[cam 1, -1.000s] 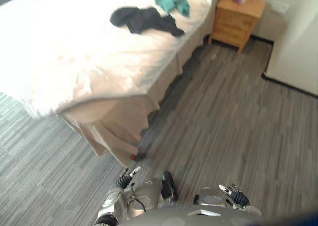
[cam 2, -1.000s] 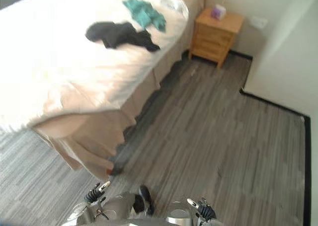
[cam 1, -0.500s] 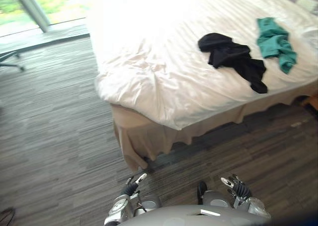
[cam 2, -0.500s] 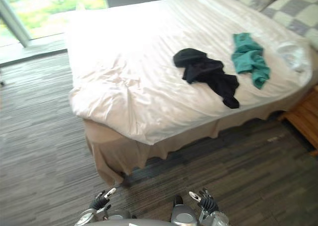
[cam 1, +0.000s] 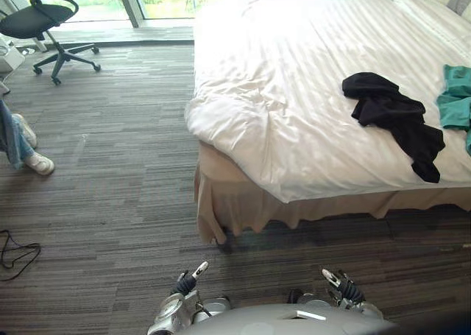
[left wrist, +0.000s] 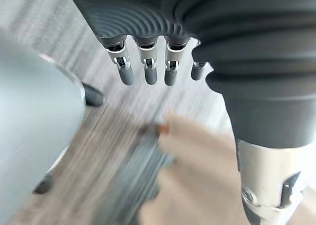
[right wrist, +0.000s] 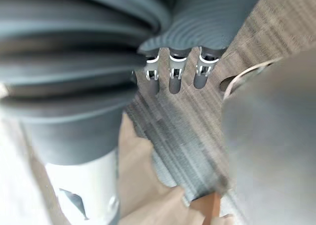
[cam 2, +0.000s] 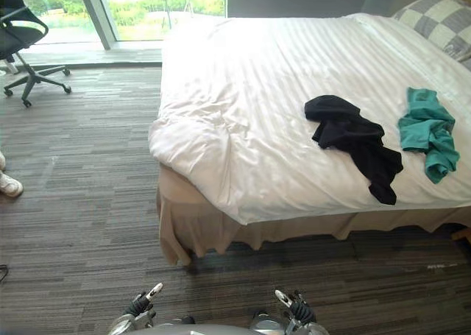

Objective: Tidy the bed and pick cloth on bed and put in laundry

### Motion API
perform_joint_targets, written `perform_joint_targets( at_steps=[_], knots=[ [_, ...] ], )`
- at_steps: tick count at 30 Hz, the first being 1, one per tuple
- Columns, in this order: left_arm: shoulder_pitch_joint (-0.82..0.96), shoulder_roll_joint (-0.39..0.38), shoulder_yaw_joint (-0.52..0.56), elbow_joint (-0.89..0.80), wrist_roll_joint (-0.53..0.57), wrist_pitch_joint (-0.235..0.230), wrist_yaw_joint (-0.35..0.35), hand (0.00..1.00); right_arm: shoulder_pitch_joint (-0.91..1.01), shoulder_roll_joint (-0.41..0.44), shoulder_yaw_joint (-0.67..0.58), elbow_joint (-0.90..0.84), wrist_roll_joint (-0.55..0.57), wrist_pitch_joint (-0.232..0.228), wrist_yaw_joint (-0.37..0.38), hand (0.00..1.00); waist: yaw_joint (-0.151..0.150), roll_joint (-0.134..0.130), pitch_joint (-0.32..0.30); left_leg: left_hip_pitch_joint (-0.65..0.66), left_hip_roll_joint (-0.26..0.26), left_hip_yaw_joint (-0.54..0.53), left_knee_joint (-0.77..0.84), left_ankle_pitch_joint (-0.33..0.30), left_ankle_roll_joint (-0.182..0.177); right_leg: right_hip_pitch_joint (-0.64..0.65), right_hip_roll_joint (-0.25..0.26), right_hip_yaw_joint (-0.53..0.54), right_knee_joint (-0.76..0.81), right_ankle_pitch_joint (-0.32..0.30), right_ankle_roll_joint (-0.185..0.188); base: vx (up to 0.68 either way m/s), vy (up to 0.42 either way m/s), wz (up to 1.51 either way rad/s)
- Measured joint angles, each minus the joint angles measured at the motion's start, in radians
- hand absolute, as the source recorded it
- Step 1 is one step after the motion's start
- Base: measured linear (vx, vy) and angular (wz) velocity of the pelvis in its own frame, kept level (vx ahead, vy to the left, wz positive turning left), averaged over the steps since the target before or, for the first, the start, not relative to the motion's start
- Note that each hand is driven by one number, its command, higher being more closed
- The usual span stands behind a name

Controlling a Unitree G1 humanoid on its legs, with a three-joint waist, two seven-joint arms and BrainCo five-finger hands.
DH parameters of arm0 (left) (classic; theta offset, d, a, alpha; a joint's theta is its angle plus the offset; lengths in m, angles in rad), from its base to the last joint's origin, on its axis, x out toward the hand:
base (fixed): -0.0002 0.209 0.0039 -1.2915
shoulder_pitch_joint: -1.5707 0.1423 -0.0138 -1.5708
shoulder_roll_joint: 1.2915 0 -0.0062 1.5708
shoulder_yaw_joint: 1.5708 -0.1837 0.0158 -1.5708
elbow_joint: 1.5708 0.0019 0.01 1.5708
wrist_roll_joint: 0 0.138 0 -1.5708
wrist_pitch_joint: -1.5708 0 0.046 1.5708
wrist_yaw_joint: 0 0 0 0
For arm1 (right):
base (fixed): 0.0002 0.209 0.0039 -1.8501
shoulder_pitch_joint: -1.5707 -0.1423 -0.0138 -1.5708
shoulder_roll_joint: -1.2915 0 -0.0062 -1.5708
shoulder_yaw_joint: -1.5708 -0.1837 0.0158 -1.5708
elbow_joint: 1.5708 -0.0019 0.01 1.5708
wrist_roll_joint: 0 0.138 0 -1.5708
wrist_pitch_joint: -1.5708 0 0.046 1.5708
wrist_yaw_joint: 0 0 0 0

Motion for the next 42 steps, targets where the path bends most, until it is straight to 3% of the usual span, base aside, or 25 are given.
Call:
perform_joint_targets(
  at_steps=[5,7,12,16,21,23,26,28,32,35,38,42],
  knots=[
    [0.001,0.058,0.304,-0.063,-0.179,-0.091,0.084,0.0,0.007,-0.011,-0.027,0.0,0.0,0.003,0.015,0.0,-0.006,0.019,0.002,0.0,-0.004,-0.001,-0.014,0.008,0.0,0.001,-0.005,-0.011,-0.004,0.0,0.001,-0.01,0.018,0.07],
    [-0.022,0.148,0.451,-0.114,-0.242,-0.147,0.092,0.0,0.013,-0.022,-0.027,0.0,0.0,0.001,0.018,0.0,-0.006,0.026,-0.004,0.0,-0.004,-0.001,-0.017,0.008,0.0,0.005,-0.005,-0.022,-0.008,-0.001,0.002,-0.02,0.014,0.09],
    [-0.124,0.366,0.603,-0.212,-0.252,-0.27,0.125,0.0,0.067,-0.046,-0.022,-0.001,0.002,-0.021,0.014,0.0,-0.004,0.046,-0.031,0.0,-0.008,0.0,-0.033,0.01,-0.001,0.01,-0.006,-0.026,-0.024,0.003,0.009,0.0,0.016,0.05],
    [-0.249,0.485,0.567,-0.277,-0.124,-0.289,0.125,0.0,0.093,-0.045,-0.012,-0.006,0.005,-0.026,-0.003,0.0,-0.004,0.05,-0.032,0.0,-0.008,0.009,-0.037,0.009,-0.003,0.008,-0.005,-0.023,-0.028,0.003,0.009,0.0,0.004,-0.02],
    [-0.414,0.576,0.333,-0.433,0.171,-0.289,0.101,0.0,0.117,-0.043,-0.001,-0.043,0.025,-0.026,-0.004,0.0,-0.012,0.054,-0.035,0.001,-0.007,0.065,-0.035,0.002,-0.015,-0.01,-0.002,0.016,-0.029,0.004,0.01,0.01,0.019,-0.2],
    [-0.483,0.6,0.21,-0.491,0.318,-0.271,0.07,0.0,0.118,-0.039,-0.002,-0.048,0.043,-0.025,-0.004,0.0,-0.034,0.054,-0.035,0.002,-0.007,0.096,-0.026,-0.004,-0.023,-0.012,-0.002,0.033,-0.029,0.004,0.009,0.03,0.019,-0.2],
    [-0.575,0.603,0.034,-0.567,0.487,-0.197,0.023,0.0,0.117,-0.038,-0.012,-0.058,0.044,-0.024,-0.003,0.0,-0.053,0.063,-0.03,0.015,-0.007,0.15,-0.024,-0.009,-0.031,-0.02,-0.001,0.069,-0.027,0.004,0.008,0.02,0.013,-0.39],
    [-0.651,0.6,-0.11,-0.588,0.581,-0.125,-0.015,0.0,0.117,-0.039,-0.032,-0.079,0.044,-0.022,-0.003,0.0,-0.083,0.087,-0.017,0.013,-0.008,0.193,-0.017,-0.012,-0.034,-0.052,-0.002,0.104,-0.006,-0.001,0.001,0.02,0.01,-0.41],
    [-0.8,0.569,-0.329,-0.551,0.718,0.004,-0.035,0.0,0.114,-0.041,-0.05,-0.088,0.044,-0.012,-0.001,0.0,-0.125,0.095,0.007,-0.052,-0.007,0.247,0.052,-0.016,-0.031,-0.153,-0.019,0.15,0.114,-0.051,-0.012,-0.01,-0.013,-0.26],
    [-0.884,0.54,-0.404,-0.49,0.762,0.091,-0.034,0.0,0.098,-0.058,-0.07,-0.124,0.045,-0.013,0.005,0.0,-0.157,0.105,0.062,-0.091,-0.007,0.266,0.104,-0.035,-0.018,-0.231,-0.033,0.183,0.223,-0.096,-0.019,-0.05,-0.022,-0.19],
    [-0.966,0.498,-0.417,-0.398,0.799,0.178,-0.03,0.0,0.06,-0.101,-0.089,-0.136,0.055,-0.013,0.021,0.0,-0.18,0.125,0.127,-0.137,-0.009,0.288,0.128,-0.037,-0.016,-0.32,-0.046,0.211,0.304,-0.119,-0.028,-0.05,-0.025,-0.16],
    [-1.064,0.489,-0.447,-0.302,0.855,0.273,-0.03,0.0,0.027,-0.127,-0.108,-0.18,0.094,-0.016,0.039,0.0,-0.205,0.13,0.206,-0.198,-0.012,0.306,0.161,-0.043,-0.005,-0.421,-0.062,0.24,0.394,-0.143,-0.037,-0.08,-0.043,-0.08]
  ],
)
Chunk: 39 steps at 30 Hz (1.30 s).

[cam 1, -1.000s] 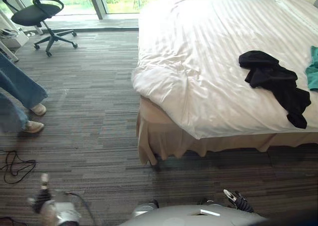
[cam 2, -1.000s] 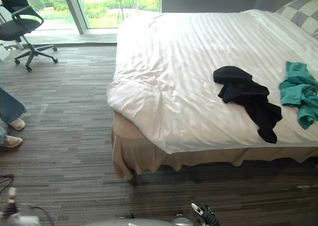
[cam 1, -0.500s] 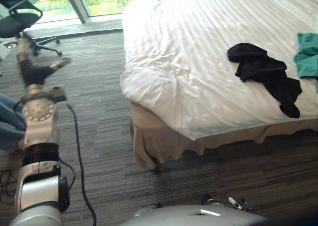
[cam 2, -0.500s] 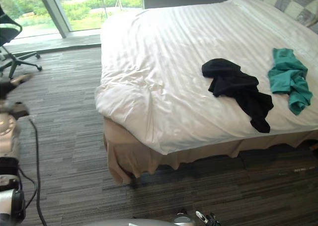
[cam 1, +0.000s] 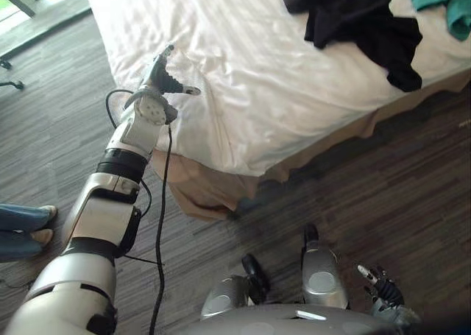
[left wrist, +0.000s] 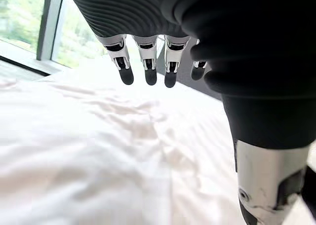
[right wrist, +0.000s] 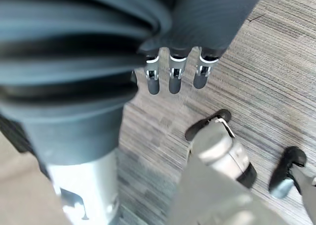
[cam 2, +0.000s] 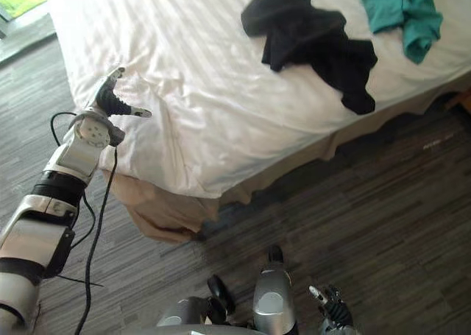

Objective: Tidy the bed and pick cloth on bed and put in laundry

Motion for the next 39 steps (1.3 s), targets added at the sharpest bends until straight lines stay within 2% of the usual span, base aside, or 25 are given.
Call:
perform_joint_targets(
  at_steps=[4,5,6,9,11,13,18,20,23,25,28,30,31,33,34,36,39],
  knots=[
    [-0.068,-0.009,0.001,0.048,0.041,0.094,-0.008,0.0,-0.036,-0.001,0.007,-0.049,0.048,-0.004,0.01,0.0,-0.014,-0.026,0.06,-0.082,0.013,0.05,0.053,-0.018,0.018,-0.109,-0.006,0.03,0.076,-0.01,-0.008,-0.12,-0.051,-0.08],
    [-0.087,-0.021,0.001,0.05,0.065,0.145,-0.019,0.0,-0.036,-0.001,0.023,-0.09,0.072,-0.009,0.014,0.0,-0.013,-0.032,0.085,-0.119,0.035,0.08,0.101,-0.045,0.025,-0.14,-0.002,0.036,0.093,-0.01,-0.008,-0.15,-0.05,-0.19],
    [-0.102,-0.024,0.004,0.051,0.101,0.188,-0.023,1.0,-0.041,-0.001,0.043,-0.132,0.089,-0.011,0.019,0.0,-0.013,-0.049,0.114,-0.158,0.061,0.104,0.163,-0.074,0.028,-0.165,0.002,0.04,0.112,-0.012,-0.009,-0.17,-0.05,-0.19],
    [-0.156,-0.021,0.032,0.034,0.142,0.254,0.0,1.0,-0.057,-0.002,0.081,-0.204,0.13,-0.016,0.027,0.0,-0.009,-0.076,0.138,-0.257,0.143,0.144,0.319,-0.139,0.035,-0.234,0.023,0.043,0.149,-0.012,-0.01,-0.14,-0.034,-0.14],
    [-0.201,-0.019,0.058,0.028,0.183,0.279,0.001,1.0,-0.076,-0.001,0.103,-0.251,0.147,-0.019,0.035,0.0,-0.006,-0.088,0.145,-0.309,0.189,0.156,0.401,-0.169,0.04,-0.267,0.033,0.039,0.172,-0.012,-0.01,-0.08,-0.003,-0.01],
    [-0.226,-0.023,0.069,0.021,0.232,0.273,0.004,1.0,-0.086,-0.001,0.128,-0.297,0.158,-0.022,0.053,0.0,0.011,-0.093,0.148,-0.346,0.215,0.154,0.46,-0.195,0.045,-0.293,0.042,0.044,0.188,-0.011,-0.01,-0.05,0.027,-0.09],
    [-0.243,-0.026,0.092,0.017,0.224,0.263,0.028,1.0,-0.111,0.001,0.149,-0.328,0.167,-0.023,0.073,0.0,0.027,-0.098,0.151,-0.377,0.23,0.149,0.508,-0.219,0.053,-0.314,0.043,0.049,0.203,-0.008,-0.007,0.0,0.007,-0.01],
    [-0.234,-0.025,0.103,0.017,0.208,0.245,0.028,1.0,-0.111,0.002,0.156,-0.331,0.166,-0.019,0.077,0.0,0.034,-0.098,0.151,-0.364,0.231,0.15,0.511,-0.222,0.053,-0.307,0.041,0.049,0.208,-0.008,-0.007,0.04,-0.001,-0.01],
    [-0.166,-0.027,0.131,0.007,0.095,0.175,0.042,1.0,-0.105,0.009,0.159,-0.332,0.159,-0.018,0.077,0.0,0.041,-0.098,0.15,-0.308,0.227,0.155,0.502,-0.221,0.051,-0.257,0.036,0.047,0.218,-0.011,-0.008,0.05,-0.012,0.04],
    [-0.071,-0.044,0.145,-0.035,-0.01,0.1,0.048,1.0,-0.068,0.008,0.176,-0.338,0.128,-0.018,0.073,0.0,0.051,-0.098,0.145,-0.246,0.198,0.146,0.463,-0.214,0.047,-0.186,0.011,0.028,0.216,-0.04,-0.004,0.03,-0.017,0.31],
    [0.061,-0.067,0.175,-0.102,-0.096,0.025,0.046,1.0,-0.023,0.014,0.198,-0.331,0.087,-0.01,0.06,0.0,0.074,-0.096,0.118,-0.201,0.173,0.126,0.417,-0.202,0.042,-0.127,-0.011,-0.006,0.204,-0.058,-0.002,0.04,-0.036,0.4],
    [0.238,-0.106,0.216,-0.148,-0.142,-0.051,0.038,1.0,0.023,0.038,0.189,-0.297,0.043,0.006,0.042,0.0,0.092,-0.097,0.034,-0.166,0.145,0.1,0.347,-0.17,0.035,-0.072,-0.025,-0.051,0.164,-0.061,0.0,0.12,-0.046,0.49],
    [0.291,-0.122,0.228,-0.158,-0.151,-0.065,0.037,1.0,0.037,0.048,0.181,-0.286,0.029,0.008,0.038,0.0,0.104,-0.099,0.016,-0.139,0.136,0.098,0.319,-0.157,0.03,-0.049,-0.026,-0.057,0.152,-0.062,0.0,0.16,-0.039,0.38],
    [0.482,-0.173,0.27,-0.185,-0.203,-0.107,0.024,1.0,0.076,0.072,0.153,-0.221,-0.032,0.016,0.028,0.0,0.126,-0.097,-0.068,-0.074,0.102,0.072,0.228,-0.116,0.018,0.019,-0.031,-0.087,0.098,-0.063,0.003,0.17,-0.035,0.42],
    [0.58,-0.195,0.284,-0.186,-0.217,-0.117,0.017,0.0,0.077,0.076,0.141,-0.16,-0.065,0.023,0.019,0.0,0.128,-0.093,-0.108,-0.046,0.085,0.052,0.175,-0.092,0.015,0.061,-0.033,-0.115,0.057,-0.06,0.007,0.18,-0.031,0.54],
    [0.703,-0.241,0.29,-0.184,-0.244,-0.128,0.014,0.0,0.077,0.08,0.118,-0.09,-0.107,0.032,0.01,0.0,0.136,-0.083,-0.138,-0.005,0.071,0.03,0.116,-0.068,0.01,0.119,-0.027,-0.144,0.004,-0.052,0.018,0.16,-0.022,0.42],
    [0.836,-0.354,0.313,-0.132,-0.256,-0.131,0.026,0.0,0.076,0.079,0.11,-0.024,-0.177,0.037,0.002,0.0,0.158,-0.069,-0.175,0.055,0.059,0.013,0.051,-0.044,0.004,0.198,-0.012,-0.167,-0.072,-0.032,0.028,0.1,0.003,0.14]
  ],
)
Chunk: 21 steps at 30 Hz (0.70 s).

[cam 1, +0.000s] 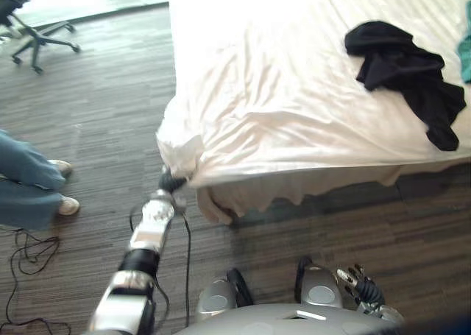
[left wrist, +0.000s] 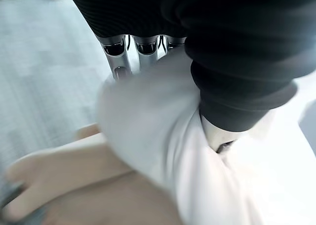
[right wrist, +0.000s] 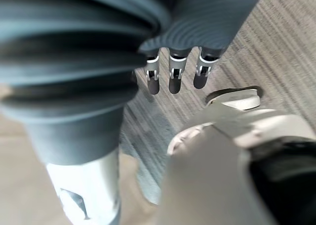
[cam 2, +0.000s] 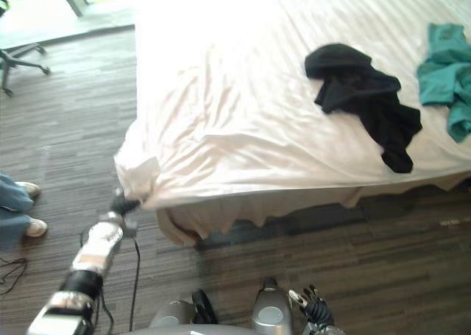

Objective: Tidy the bed and pick cloth on bed and put in laundry

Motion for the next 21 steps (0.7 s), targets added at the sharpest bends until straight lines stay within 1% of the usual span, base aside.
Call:
perform_joint_targets(
  at_steps=[2,3,4,7,10,12,16,18,19,21],
  knots=[
    [0.06,-0.045,0.008,0.059,0.0,-0.004,0.014,0.0,-0.002,-0.001,0.0,0.02,-0.034,0.001,0.003,0.0,0.0,0.005,-0.025,0.032,-0.004,-0.009,-0.036,0.012,-0.001,0.047,0.015,-0.012,-0.058,0.023,0.004,0.06,0.006,0.04],
    [0.072,-0.058,0.013,0.094,-0.001,0.005,0.018,0.0,-0.004,-0.001,0.001,0.028,-0.034,0.001,0.006,0.0,-0.001,0.006,-0.035,0.043,-0.005,-0.015,-0.049,0.018,-0.001,0.064,0.021,-0.016,-0.082,0.034,0.005,0.05,0.004,0.01],
    [0.094,-0.074,0.019,0.144,-0.016,0.016,0.025,0.0,-0.014,0.0,0.003,0.052,-0.035,0.003,0.012,0.0,-0.001,0.003,-0.044,0.06,-0.008,-0.019,-0.068,0.027,-0.001,0.088,0.03,-0.017,-0.115,0.049,0.007,0.03,0.002,-0.03],
    [0.158,-0.115,0.056,0.222,-0.079,0.02,0.053,0.0,-0.024,0.009,0.004,0.095,-0.075,0.007,0.022,0.0,0.002,-0.011,-0.054,0.094,-0.018,-0.022,-0.103,0.045,0.001,0.14,0.045,-0.019,-0.191,0.087,0.013,0.0,0.008,-0.03],
    [0.191,-0.133,0.076,0.25,-0.08,0.026,0.054,0.0,-0.025,0.018,0.004,0.119,-0.09,0.009,0.022,0.0,0.011,-0.022,-0.062,0.096,-0.024,-0.029,-0.119,0.063,0.008,0.165,0.049,-0.032,-0.244,0.12,0.015,-0.06,0.009,0.08],
    [0.194,-0.135,0.09,0.293,-0.087,0.037,0.049,0.0,-0.029,0.018,0.004,0.131,-0.091,0.007,0.022,0.0,0.01,-0.023,-0.062,0.098,-0.029,-0.048,-0.122,0.067,0.012,0.186,0.05,-0.046,-0.272,0.139,0.016,-0.09,0.014,0.17],
    [0.248,-0.142,0.139,0.359,-0.156,0.042,0.033,0.0,-0.03,0.019,0.004,0.143,-0.09,0.0,0.024,0.0,0.016,-0.023,-0.061,0.129,-0.042,-0.069,-0.174,0.097,0.019,0.215,0.055,-0.066,-0.307,0.163,0.019,-0.12,0.004,0.16],
    [0.271,-0.135,0.149,0.368,-0.181,0.036,0.033,0.0,-0.035,0.017,0.003,0.158,-0.09,-0.001,0.024,0.0,0.026,-0.027,-0.061,0.135,-0.045,-0.079,-0.206,0.115,0.022,0.221,0.061,-0.072,-0.332,0.179,0.016,-0.16,-0.005,0.09],
    [0.293,-0.14,0.164,0.37,-0.197,0.03,0.032,0.0,-0.04,0.017,0.003,0.162,-0.09,-0.002,0.024,0.0,0.026,-0.03,-0.061,0.143,-0.047,-0.08,-0.225,0.128,0.023,0.228,0.063,-0.072,-0.353,0.19,0.02,-0.13,0.004,-0.05],
    [0.306,-0.14,0.171,0.391,-0.202,0.026,0.029,0.0,-0.04,0.018,0.003,0.164,-0.089,-0.003,0.024,0.0,0.026,-0.032,-0.061,0.143,-0.047,-0.08,-0.229,0.13,0.02,0.231,0.065,-0.072,-0.369,0.197,0.017,-0.12,0.004,-0.03]
  ],
)
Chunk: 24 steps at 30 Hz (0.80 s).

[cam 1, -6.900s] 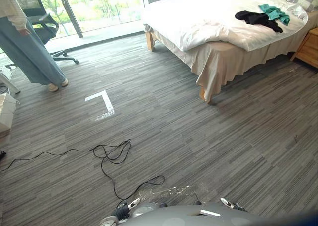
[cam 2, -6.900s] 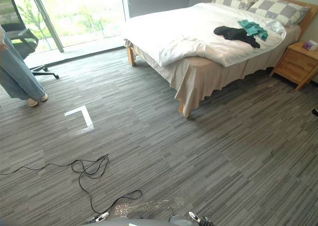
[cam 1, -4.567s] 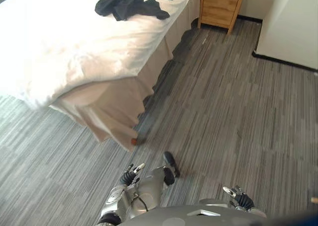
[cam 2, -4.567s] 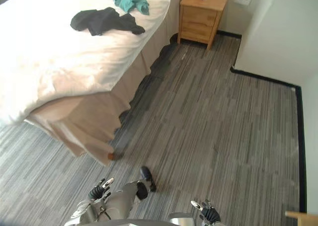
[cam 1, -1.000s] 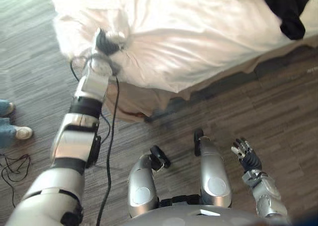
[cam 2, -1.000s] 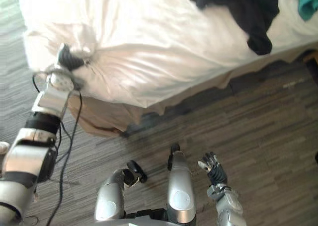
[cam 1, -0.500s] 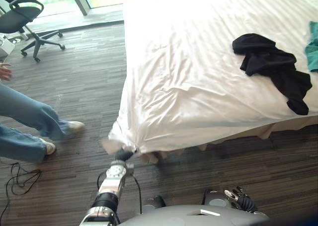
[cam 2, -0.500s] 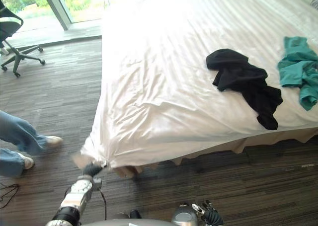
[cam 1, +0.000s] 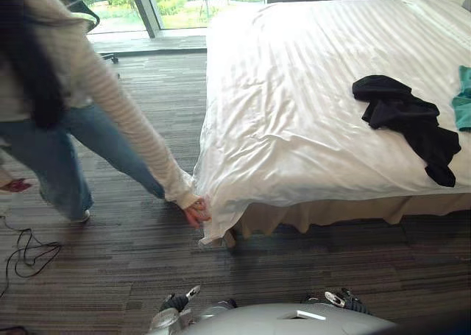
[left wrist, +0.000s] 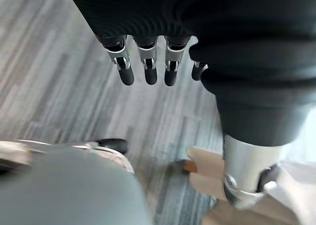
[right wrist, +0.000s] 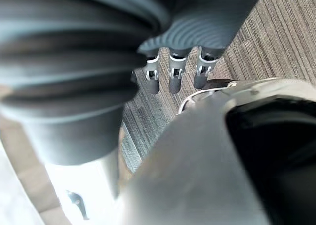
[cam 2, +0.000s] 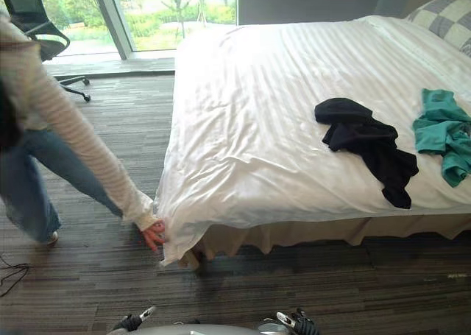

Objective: Tidy the bed and pick cloth on bed and put in laundry

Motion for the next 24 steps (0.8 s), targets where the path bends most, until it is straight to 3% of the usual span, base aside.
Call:
perform_joint_targets(
  at_steps=[11,24],
  knots=[
    [0.016,0.001,-0.009,0.007,-0.04,-0.015,-0.032,0.0,0.001,0.002,0.008,0.012,0.02,0.002,-0.01,0.0,-0.001,-0.014,0.0,0.0,-0.006,0.0,-0.028,0.006,-0.007,0.001,0.001,0.004,-0.019,0.018,0.014,-0.02,0.012,-0.01],
    [0.01,0.015,-0.009,0.038,-0.12,-0.016,-0.035,0.0,-0.022,0.007,0.019,0.037,0.02,-0.001,-0.022,0.0,-0.001,-0.032,-0.003,0.03,-0.016,0.004,-0.024,0.005,0.0,0.019,0.0,0.013,-0.019,0.024,0.002,0.03,0.007,-0.02]
  ],
)
